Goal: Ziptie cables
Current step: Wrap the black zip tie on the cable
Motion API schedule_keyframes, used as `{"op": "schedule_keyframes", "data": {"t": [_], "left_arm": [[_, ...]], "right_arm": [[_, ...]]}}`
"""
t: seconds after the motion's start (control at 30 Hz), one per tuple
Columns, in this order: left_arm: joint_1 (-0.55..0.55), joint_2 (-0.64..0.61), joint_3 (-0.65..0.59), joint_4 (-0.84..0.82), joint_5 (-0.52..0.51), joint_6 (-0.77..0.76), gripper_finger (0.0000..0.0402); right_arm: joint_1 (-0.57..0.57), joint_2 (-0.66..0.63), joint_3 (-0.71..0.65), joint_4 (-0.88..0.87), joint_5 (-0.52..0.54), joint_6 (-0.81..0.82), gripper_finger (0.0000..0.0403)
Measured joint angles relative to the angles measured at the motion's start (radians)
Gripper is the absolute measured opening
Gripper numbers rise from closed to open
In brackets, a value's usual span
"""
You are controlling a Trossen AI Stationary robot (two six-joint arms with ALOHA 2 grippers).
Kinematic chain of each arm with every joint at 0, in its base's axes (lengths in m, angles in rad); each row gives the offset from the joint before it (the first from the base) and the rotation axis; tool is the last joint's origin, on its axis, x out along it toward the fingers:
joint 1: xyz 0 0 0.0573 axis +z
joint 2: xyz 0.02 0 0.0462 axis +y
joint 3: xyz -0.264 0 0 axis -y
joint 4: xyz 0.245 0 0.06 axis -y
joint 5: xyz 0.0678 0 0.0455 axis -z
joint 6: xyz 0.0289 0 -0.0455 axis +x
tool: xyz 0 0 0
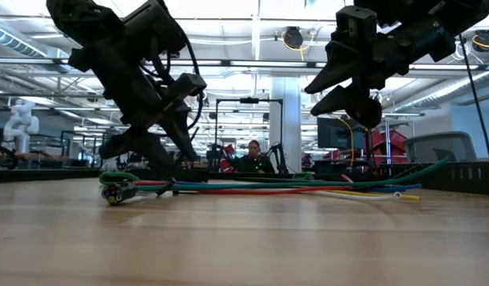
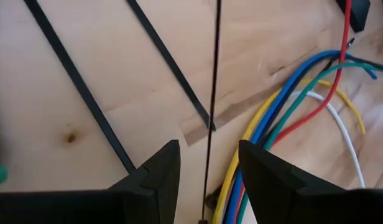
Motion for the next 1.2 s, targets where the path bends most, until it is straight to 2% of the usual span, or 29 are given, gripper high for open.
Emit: {"op": "schedule_keyframes", "data": {"t": [0.37, 0.43, 0.57, 0.77, 0.93, 1.0, 1.13, 1.2], "left_arm": [[-0.015, 0.008, 0.0, -0.013, -0.027, -0.044, 0.0152], [-0.015, 0.008, 0.001, -0.025, -0.035, -0.051, 0.0128], [-0.014, 0.008, 0.001, -0.016, -0.056, -0.049, 0.0021], [0.019, 0.008, 0.025, 0.036, -0.074, -0.045, 0.0003], [0.062, 0.007, 0.032, 0.107, -0.088, -0.042, 0.0002], [0.071, 0.007, 0.032, 0.137, -0.088, -0.044, 0.0002], [0.074, 0.007, 0.032, 0.21, -0.088, -0.049, 0.0001], [0.074, 0.007, 0.032, 0.25, -0.088, -0.05, 0.0001]], "right_arm": [[0.0, 0.0, 0.0, 0.003, 0.018, 0.007, 0.0185], [0.0, 0.0, 0.0, 0.004, 0.018, 0.007, 0.0185], [0.0, 0.0, 0.0, 0.044, 0.017, 0.018, 0.0185], [0.005, 0.0, 0.0, 0.076, -0.041, 0.027, 0.0185], [0.018, 0.0, 0.0, 0.081, -0.027, -0.028, 0.0185], [0.021, 0.0, 0.0, 0.08, 0.033, -0.038, 0.0185], [0.027, 0.045, 0.0, 0.141, 0.232, -0.049, 0.0185], [0.018, 0.108, 0.0, 0.239, 0.255, -0.045, 0.0185]]}}
